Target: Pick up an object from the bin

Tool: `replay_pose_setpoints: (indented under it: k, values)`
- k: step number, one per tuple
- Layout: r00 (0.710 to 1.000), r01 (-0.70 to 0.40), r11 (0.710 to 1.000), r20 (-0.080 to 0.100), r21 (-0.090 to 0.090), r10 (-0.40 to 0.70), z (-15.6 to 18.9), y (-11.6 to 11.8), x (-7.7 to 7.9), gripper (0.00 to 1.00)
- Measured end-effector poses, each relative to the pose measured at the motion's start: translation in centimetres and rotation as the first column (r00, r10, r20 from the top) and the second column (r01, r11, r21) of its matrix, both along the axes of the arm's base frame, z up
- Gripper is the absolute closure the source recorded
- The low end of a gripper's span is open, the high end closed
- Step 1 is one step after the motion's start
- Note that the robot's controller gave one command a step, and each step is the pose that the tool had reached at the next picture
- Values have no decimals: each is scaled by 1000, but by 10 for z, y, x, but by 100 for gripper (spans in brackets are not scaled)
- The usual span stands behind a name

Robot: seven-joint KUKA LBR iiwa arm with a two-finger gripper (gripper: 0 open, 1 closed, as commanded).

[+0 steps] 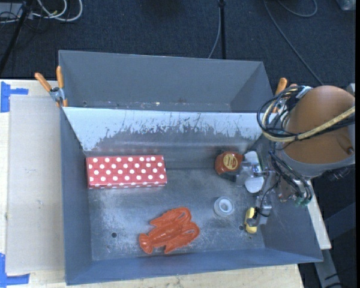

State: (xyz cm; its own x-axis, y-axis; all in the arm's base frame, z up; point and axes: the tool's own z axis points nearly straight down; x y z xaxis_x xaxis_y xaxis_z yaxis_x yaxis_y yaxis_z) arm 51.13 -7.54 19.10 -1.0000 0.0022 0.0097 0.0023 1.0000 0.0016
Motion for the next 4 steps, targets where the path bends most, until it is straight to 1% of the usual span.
replay_pose_setpoints:
  k: [1,2,3,4]
  values:
    - [1000,-3,1000,9,-1,3,4,0,2,0]
    - [1000,29,1000,10,-1,-29,-56,-6,22,0]
    - [999,46,999,0,0,-46,-85,-6,32,0]
    - [995,99,995,9,0,-99,-57,3,48,0]
